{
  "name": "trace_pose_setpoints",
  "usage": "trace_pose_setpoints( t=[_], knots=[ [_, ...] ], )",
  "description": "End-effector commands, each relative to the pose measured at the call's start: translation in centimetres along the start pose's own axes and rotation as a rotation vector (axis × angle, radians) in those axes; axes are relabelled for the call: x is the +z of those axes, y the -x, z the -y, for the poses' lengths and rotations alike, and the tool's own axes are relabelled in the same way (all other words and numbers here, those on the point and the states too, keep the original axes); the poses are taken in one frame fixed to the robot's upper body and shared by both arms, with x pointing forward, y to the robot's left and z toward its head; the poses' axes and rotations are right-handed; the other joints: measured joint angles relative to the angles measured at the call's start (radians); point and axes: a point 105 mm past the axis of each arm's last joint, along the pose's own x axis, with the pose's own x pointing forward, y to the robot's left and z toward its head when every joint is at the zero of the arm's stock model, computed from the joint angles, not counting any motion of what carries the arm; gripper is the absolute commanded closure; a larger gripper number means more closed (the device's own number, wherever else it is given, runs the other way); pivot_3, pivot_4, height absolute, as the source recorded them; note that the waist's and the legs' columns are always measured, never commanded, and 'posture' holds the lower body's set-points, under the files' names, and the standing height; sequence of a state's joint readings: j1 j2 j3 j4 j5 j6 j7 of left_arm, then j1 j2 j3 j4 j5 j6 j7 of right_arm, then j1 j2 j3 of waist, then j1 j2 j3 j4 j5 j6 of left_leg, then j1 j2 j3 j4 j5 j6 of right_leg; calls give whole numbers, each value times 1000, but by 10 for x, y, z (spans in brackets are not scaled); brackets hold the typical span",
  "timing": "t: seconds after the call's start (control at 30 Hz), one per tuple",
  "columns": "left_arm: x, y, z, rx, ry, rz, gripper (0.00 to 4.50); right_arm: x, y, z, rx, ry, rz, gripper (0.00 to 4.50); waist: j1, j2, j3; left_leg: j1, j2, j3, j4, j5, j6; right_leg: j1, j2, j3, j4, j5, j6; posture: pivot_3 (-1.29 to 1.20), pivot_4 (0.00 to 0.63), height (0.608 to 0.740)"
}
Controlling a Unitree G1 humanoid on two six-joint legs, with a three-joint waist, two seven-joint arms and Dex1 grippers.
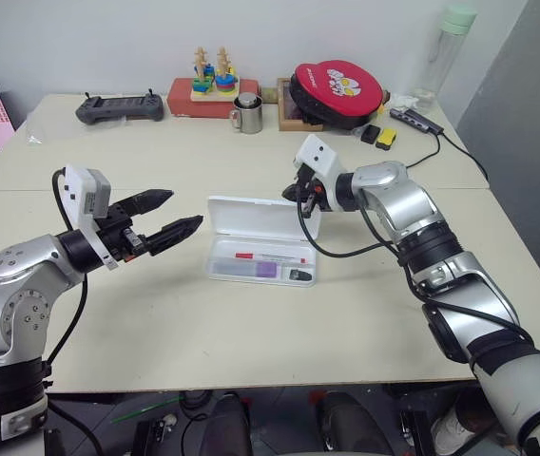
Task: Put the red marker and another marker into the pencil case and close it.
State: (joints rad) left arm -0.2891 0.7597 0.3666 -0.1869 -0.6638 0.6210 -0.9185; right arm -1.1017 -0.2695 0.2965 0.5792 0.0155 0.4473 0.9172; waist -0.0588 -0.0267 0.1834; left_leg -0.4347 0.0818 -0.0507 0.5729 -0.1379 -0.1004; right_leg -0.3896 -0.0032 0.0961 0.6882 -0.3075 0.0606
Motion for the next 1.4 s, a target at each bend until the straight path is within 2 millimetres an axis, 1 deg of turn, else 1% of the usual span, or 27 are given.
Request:
trace_pose_setpoints(
  t=[0.03,0.13,0.27,0.3,0.47,0.5,0.57,0.63,0.67,0.7,0.73,0.77,0.8,0.83,0.87,0.9,0.97,1.0,1.03,1.07,1.17,1.23,1.27,1.33,1.4],
  knots=[
    [8,1,8,-54,-56,-13,0,4,9,-33,117,66,22,4437,1,0,0,0,0,0,0,0,0,0,0,0,0,0,0,0,150,740],
    [5,1,10,-66,-63,-35,0,-4,11,-44,131,74,1,4437,1,0,0,0,0,0,0,0,0,0,0,0,0,0,0,0,150,740],
    [0,-1,14,-88,-62,-61,0,-31,11,-59,128,89,-74,4437,1,0,0,0,0,0,0,0,0,0,0,0,0,-1,1,0,150,740],
    [0,-2,14,-90,-60,-62,0,-35,10,-62,130,84,-82,4437,1,0,0,0,0,0,0,0,0,0,0,0,0,-1,1,0,150,740],
    [-8,-6,15,-111,-61,-98,0,-71,2,-84,153,98,-181,4437,1,0,0,0,0,0,1,0,0,0,0,1,0,-1,2,0,150,740],
    [-8,-7,16,-117,-55,-92,0,-78,1,-86,154,102,-206,4437,1,-1,-1,1,0,0,1,0,0,0,0,1,0,-1,2,0,150,740],
    [-8,-8,17,-124,-48,-93,0,-86,0,-87,148,95,-227,4437,1,-1,-1,1,0,0,1,0,0,1,0,1,0,-1,2,0,150,740],
    [-10,-8,17,-121,-40,-106,0,-84,0,-87,147,62,-207,4437,1,-2,-1,2,0,0,1,0,0,1,0,1,0,-2,3,0,150,740],
    [-17,-9,9,-73,-34,-120,0,-70,4,-81,118,2,-114,4437,1,-2,-2,2,0,0,1,0,0,1,0,1,0,-2,3,0,150,740],
    [-22,-10,4,-38,-30,-132,0,-61,8,-77,96,-40,-47,4437,2,-3,-2,2,0,0,1,0,0,1,0,1,0,-1,3,0,150,740],
    [-25,-11,1,-16,-28,-139,0,-55,11,-74,81,-65,-3,4437,2,-3,-2,2,0,0,1,0,0,2,0,1,0,-1,3,0,150,740],
    [-27,-11,-8,40,-13,-131,0,-48,17,-66,40,-99,63,4437,2,-3,-2,2,0,0,1,0,0,2,0,0,0,-1,3,0,150,740],
    [-28,-12,-14,74,-2,-124,0,-45,20,-62,14,-116,97,4437,2,-3,-2,2,0,0,1,0,0,2,0,1,0,-1,3,0,150,740],
    [-31,-11,-21,119,-4,-128,0,-43,26,-54,-29,-170,137,4437,2,-3,-2,2,0,0,1,0,0,2,0,1,0,-1,3,0,150,740],
    [-35,-7,-35,210,-15,-137,0,-50,38,-41,-97,-243,135,4274,2,-3,-2,1,0,0,1,0,0,1,0,1,0,-1,3,0,150,740],
    [-38,-4,-45,270,-25,-144,0,-56,45,-34,-141,-293,125,4074,3,-3,-1,1,0,0,2,0,0,1,0,1,0,-1,3,0,150,740],
    [-45,8,-63,382,-11,-158,0,-64,70,-18,-237,-347,144,3657,6,-3,-1,1,0,0,1,0,0,1,0,1,-1,0,2,0,150,740],
    [-49,14,-69,411,-7,-171,0,-67,82,-13,-277,-359,150,3378,9,-3,-1,0,0,0,1,0,0,1,0,1,-1,0,2,0,150,740],
    [-52,17,-72,429,-7,-180,0,-69,90,-9,-304,-368,153,3142,10,-3,-1,0,0,0,1,0,0,1,0,1,-1,0,2,0,150,740],
    [-54,19,-74,436,-9,-185,0,-70,93,-8,-316,-374,152,2880,10,-3,-1,0,0,0,0,0,0,1,-1,1,-3,0,2,0,150,740],
    [-62,30,-79,433,-15,-231,0,-85,110,-8,-344,-382,111,2132,7,-3,-1,0,0,1,-1,0,0,1,0,1,-5,0,2,0,150,740],
    [-61,36,-83,429,-20,-246,0,-94,118,-9,-357,-396,85,1585,4,-3,-1,0,0,1,-1,0,0,1,0,1,-6,0,1,0,150,740],
    [-60,38,-84,426,-26,-252,0,-95,120,-10,-359,-400,79,1376,4,-3,-1,0,0,1,-2,0,0,1,0,1,-6,0,1,0,150,740],
    [-58,41,-85,408,-36,-267,0,-94,123,-11,-355,-405,84,777,3,-3,-1,0,0,1,-1,0,0,1,0,1,-6,0,2,0,150,740],
    [-58,40,-82,373,-34,-279,0,-92,124,-11,-358,-403,90,281,2,-3,-1,0,0,1,-1,0,0,1,0,1,-6,0,2,0,150,740]
  ],
)
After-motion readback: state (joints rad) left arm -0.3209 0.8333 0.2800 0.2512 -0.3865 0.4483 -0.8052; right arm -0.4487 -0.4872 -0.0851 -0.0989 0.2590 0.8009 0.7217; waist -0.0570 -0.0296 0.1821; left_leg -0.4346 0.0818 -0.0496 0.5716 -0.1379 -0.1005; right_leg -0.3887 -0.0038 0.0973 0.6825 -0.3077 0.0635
